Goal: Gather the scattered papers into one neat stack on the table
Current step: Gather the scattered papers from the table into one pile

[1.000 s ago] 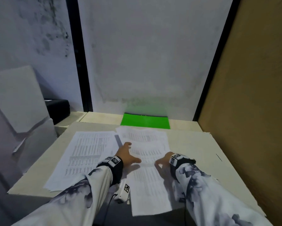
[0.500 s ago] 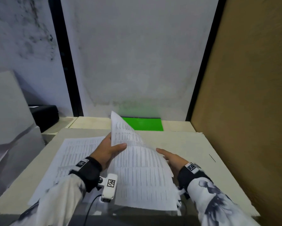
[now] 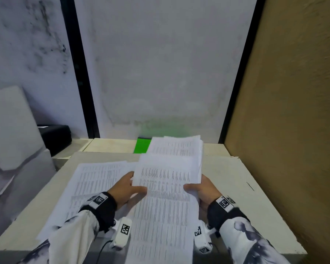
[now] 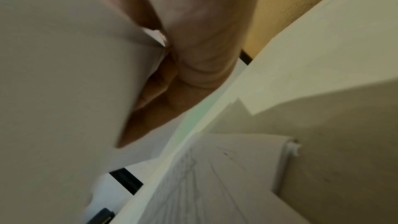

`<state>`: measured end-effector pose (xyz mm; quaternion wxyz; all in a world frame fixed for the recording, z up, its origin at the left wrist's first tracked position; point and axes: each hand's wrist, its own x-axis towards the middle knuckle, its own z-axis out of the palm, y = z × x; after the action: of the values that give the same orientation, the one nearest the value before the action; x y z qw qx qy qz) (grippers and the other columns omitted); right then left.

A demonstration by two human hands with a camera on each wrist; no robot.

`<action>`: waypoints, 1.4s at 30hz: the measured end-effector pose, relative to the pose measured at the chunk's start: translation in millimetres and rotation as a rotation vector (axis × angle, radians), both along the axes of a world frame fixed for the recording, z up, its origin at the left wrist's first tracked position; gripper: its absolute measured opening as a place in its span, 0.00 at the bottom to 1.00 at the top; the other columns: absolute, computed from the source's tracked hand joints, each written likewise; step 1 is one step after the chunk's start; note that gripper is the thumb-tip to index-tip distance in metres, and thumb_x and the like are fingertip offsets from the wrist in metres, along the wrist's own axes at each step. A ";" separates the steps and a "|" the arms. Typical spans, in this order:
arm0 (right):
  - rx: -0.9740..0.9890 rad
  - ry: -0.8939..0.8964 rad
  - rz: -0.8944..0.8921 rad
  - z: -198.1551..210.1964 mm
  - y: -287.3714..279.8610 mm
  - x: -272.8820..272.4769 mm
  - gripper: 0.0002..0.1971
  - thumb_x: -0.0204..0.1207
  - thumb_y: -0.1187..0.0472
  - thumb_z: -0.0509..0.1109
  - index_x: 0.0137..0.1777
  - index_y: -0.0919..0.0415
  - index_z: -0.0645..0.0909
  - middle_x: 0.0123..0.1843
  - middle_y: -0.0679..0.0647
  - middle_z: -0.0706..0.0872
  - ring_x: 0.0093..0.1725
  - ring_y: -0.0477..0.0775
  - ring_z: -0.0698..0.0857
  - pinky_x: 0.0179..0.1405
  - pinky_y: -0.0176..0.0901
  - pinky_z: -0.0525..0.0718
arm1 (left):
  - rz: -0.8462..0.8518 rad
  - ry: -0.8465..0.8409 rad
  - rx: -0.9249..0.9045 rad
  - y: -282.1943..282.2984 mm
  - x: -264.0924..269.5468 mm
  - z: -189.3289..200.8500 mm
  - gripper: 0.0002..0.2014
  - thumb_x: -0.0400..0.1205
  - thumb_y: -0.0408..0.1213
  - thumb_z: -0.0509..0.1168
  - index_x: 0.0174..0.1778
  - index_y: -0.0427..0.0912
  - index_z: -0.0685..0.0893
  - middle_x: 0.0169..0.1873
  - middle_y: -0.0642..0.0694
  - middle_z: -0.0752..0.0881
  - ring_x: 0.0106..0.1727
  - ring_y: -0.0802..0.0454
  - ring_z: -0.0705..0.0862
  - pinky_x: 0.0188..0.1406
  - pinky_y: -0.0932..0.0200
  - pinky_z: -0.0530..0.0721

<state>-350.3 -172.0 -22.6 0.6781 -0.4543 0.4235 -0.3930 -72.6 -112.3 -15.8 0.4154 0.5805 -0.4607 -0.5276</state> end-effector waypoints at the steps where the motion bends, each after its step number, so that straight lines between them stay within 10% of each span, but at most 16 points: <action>1: -0.022 -0.006 -0.019 5.4 -1.2 1.1 0.24 0.72 0.85 0.68 0.68 0.73 0.82 0.64 0.72 0.90 0.60 0.74 0.90 0.60 0.71 0.88 | 0.026 -0.007 -0.009 -3.2 0.1 3.9 0.32 0.69 0.35 0.83 0.68 0.45 0.79 0.60 0.41 0.91 0.62 0.41 0.90 0.68 0.35 0.84; 11: 0.010 0.022 -0.152 7.3 -6.2 0.9 0.23 0.74 0.80 0.70 0.71 0.72 0.82 0.68 0.66 0.89 0.68 0.70 0.87 0.76 0.71 0.76 | 0.212 0.034 -0.081 -2.4 -23.3 18.2 0.06 0.86 0.37 0.68 0.52 0.42 0.90 0.51 0.43 0.94 0.56 0.41 0.92 0.59 0.47 0.89; 17: 0.021 0.074 -0.174 8.2 -10.6 1.9 0.27 0.72 0.48 0.78 0.64 0.67 0.86 0.61 0.62 0.93 0.61 0.67 0.91 0.72 0.70 0.81 | 0.119 0.122 -0.046 3.5 -29.4 25.9 0.14 0.83 0.20 0.65 0.57 0.44 0.82 0.55 0.45 0.90 0.47 0.57 0.90 0.36 0.71 0.87; 23: -0.010 -0.038 0.039 23.8 5.2 5.4 0.22 0.76 0.83 0.66 0.68 0.67 0.83 0.63 0.64 0.92 0.59 0.66 0.93 0.50 0.55 0.93 | 0.262 0.198 -0.111 0.1 -26.8 25.6 0.13 0.82 0.31 0.72 0.62 0.32 0.87 0.55 0.38 0.93 0.55 0.45 0.93 0.53 0.58 0.89; 30: -0.115 -0.074 -0.050 30.3 -0.6 3.9 0.22 0.79 0.81 0.67 0.73 0.72 0.78 0.68 0.68 0.89 0.63 0.66 0.91 0.63 0.58 0.89 | 0.160 0.092 -0.237 5.3 -23.9 33.6 0.26 0.80 0.23 0.71 0.67 0.54 0.76 0.52 0.53 0.93 0.54 0.54 0.93 0.48 0.61 0.91; 36: -0.099 -0.077 -0.080 33.0 -10.9 8.1 0.23 0.79 0.83 0.66 0.74 0.74 0.77 0.70 0.71 0.86 0.71 0.73 0.84 0.68 0.57 0.87 | 0.225 -0.199 -0.276 -3.8 -28.2 52.2 0.29 0.81 0.35 0.72 0.76 0.54 0.69 0.66 0.50 0.86 0.64 0.49 0.87 0.70 0.39 0.83; 39: -0.129 0.040 -0.063 38.2 -13.5 1.8 0.22 0.77 0.85 0.64 0.67 0.69 0.83 0.65 0.65 0.89 0.63 0.63 0.89 0.57 0.45 0.90 | 0.117 -0.409 -0.191 -10.1 -30.7 52.9 0.28 0.85 0.35 0.65 0.80 0.51 0.65 0.63 0.51 0.85 0.54 0.51 0.85 0.57 0.53 0.85; 42: -0.087 0.229 -0.145 32.2 -21.8 -27.0 0.21 0.75 0.81 0.66 0.67 0.70 0.83 0.61 0.65 0.91 0.57 0.66 0.91 0.53 0.54 0.90 | -0.031 -0.496 0.106 -9.9 -21.7 40.9 0.26 0.86 0.39 0.64 0.80 0.52 0.65 0.49 0.41 0.89 0.35 0.44 0.89 0.30 0.53 0.88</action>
<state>-377.3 -193.9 9.6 0.5749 -0.4931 0.5124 -0.4046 -94.3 -122.3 25.1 0.2503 0.7060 -0.5290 -0.3988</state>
